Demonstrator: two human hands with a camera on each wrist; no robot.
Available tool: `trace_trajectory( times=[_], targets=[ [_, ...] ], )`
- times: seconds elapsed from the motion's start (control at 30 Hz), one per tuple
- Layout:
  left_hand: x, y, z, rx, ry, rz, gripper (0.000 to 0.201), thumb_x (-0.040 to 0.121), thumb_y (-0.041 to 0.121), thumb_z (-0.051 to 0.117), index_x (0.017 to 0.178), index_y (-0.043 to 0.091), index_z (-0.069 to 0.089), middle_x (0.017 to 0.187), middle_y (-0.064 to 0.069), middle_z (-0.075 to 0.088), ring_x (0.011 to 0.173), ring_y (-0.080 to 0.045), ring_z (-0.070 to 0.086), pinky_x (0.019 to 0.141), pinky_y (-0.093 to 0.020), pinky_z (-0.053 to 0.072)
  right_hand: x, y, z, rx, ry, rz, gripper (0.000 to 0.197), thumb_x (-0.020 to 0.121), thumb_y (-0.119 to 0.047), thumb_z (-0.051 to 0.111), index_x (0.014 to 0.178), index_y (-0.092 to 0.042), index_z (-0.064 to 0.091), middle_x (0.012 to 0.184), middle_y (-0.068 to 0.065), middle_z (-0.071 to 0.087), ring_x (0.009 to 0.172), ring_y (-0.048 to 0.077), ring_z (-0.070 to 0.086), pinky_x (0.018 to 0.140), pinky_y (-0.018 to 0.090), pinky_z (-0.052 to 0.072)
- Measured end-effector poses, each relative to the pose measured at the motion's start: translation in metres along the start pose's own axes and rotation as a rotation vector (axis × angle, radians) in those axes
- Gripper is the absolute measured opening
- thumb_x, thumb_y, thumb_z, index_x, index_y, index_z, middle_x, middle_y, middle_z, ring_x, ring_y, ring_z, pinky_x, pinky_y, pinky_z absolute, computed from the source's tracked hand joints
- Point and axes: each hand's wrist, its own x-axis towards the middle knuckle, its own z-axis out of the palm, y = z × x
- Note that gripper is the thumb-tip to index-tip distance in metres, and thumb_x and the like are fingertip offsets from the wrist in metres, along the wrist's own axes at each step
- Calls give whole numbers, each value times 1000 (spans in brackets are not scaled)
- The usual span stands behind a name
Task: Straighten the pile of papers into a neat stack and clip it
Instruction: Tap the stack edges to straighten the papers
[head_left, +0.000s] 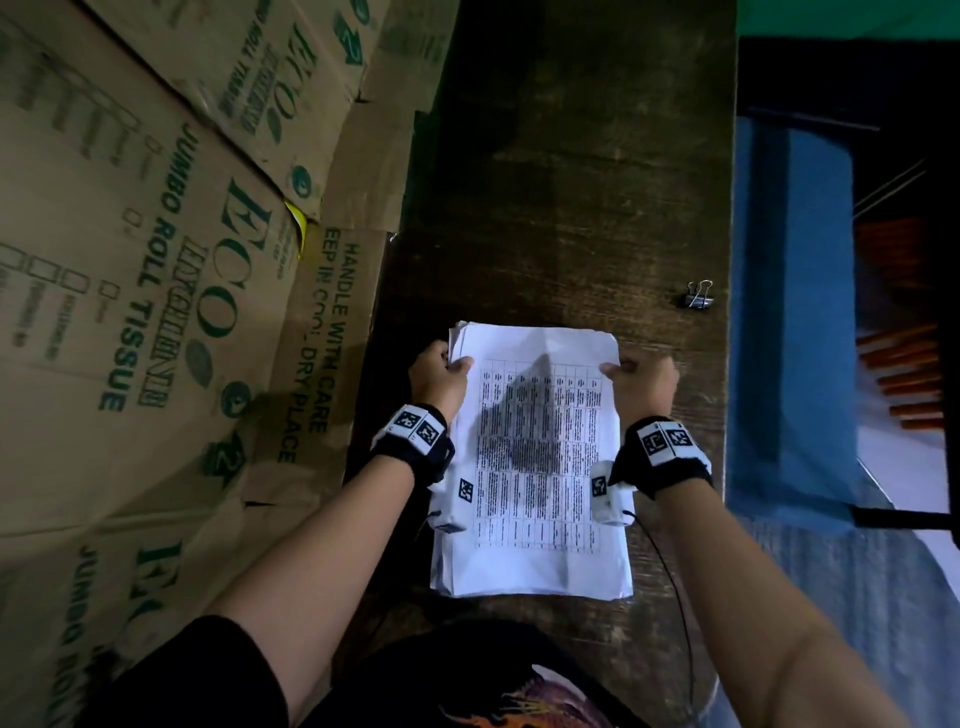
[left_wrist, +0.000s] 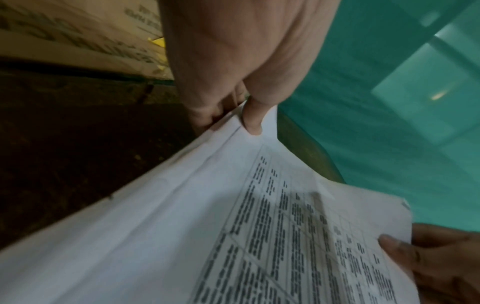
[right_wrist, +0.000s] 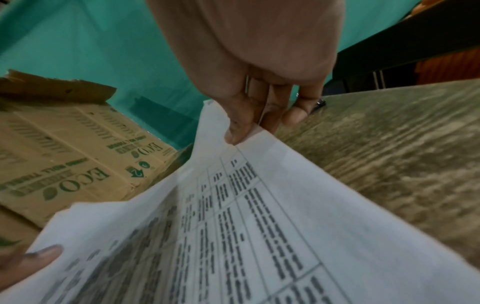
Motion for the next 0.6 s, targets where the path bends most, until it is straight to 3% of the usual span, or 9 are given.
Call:
trace_trajectory(
  times=[0.07,0.13,0.2,0.27,0.37,0.43,0.5,0.6],
  targets=[
    [-2,-1,4,-7,-89,-71,37,92,16,55,129,9,51,129,-13,57,117,-30,55,99,-36,45,4,7,6,46,-68,43,14,86,-7,68,98,-2,73,81,12,68,74,19,58,69,25,42],
    [-4,-1,7,-35,-151,-99,51,93,19,54,140,11,37,143,-11,44,130,-30,45,109,-38,37,8,12,11,73,-155,88,21,90,-10,62,109,-4,69,89,13,69,75,21,59,67,25,42],
    [-5,-1,9,-69,-166,-100,57,90,23,58,140,11,33,145,-12,42,129,-30,46,108,-35,36,10,12,16,119,-219,106,18,94,-10,56,109,-5,64,83,10,65,67,20,56,61,23,39],
    [-6,0,11,-38,-147,-113,56,93,20,55,142,10,30,146,-13,39,132,-31,41,107,-34,33,8,9,22,126,-264,124,15,97,-11,50,111,-14,55,79,4,54,62,15,47,56,22,36],
    [-5,-3,11,-52,-122,-91,52,96,13,49,144,14,29,148,-11,37,135,-30,38,108,-35,31,9,13,30,99,-264,92,33,97,-12,46,129,-9,48,103,6,51,82,18,49,63,26,42],
    [-2,-7,9,-73,-123,-42,48,95,10,48,141,13,34,143,-12,44,130,-30,43,105,-33,34,10,17,31,117,-212,107,37,95,-12,49,131,-5,49,117,14,58,97,28,59,79,35,51],
    [-1,-9,8,-30,-140,-37,49,95,12,48,142,11,31,144,-14,42,131,-31,42,105,-32,33,7,15,28,101,-236,151,42,96,-9,50,136,2,42,121,17,58,108,34,58,89,38,48],
    [-1,-6,9,34,-134,-61,56,97,17,48,145,6,21,146,-18,37,131,-34,41,104,-33,34,10,21,30,60,-284,187,46,98,-9,49,139,5,34,135,23,51,120,38,53,89,35,43]
  ],
)
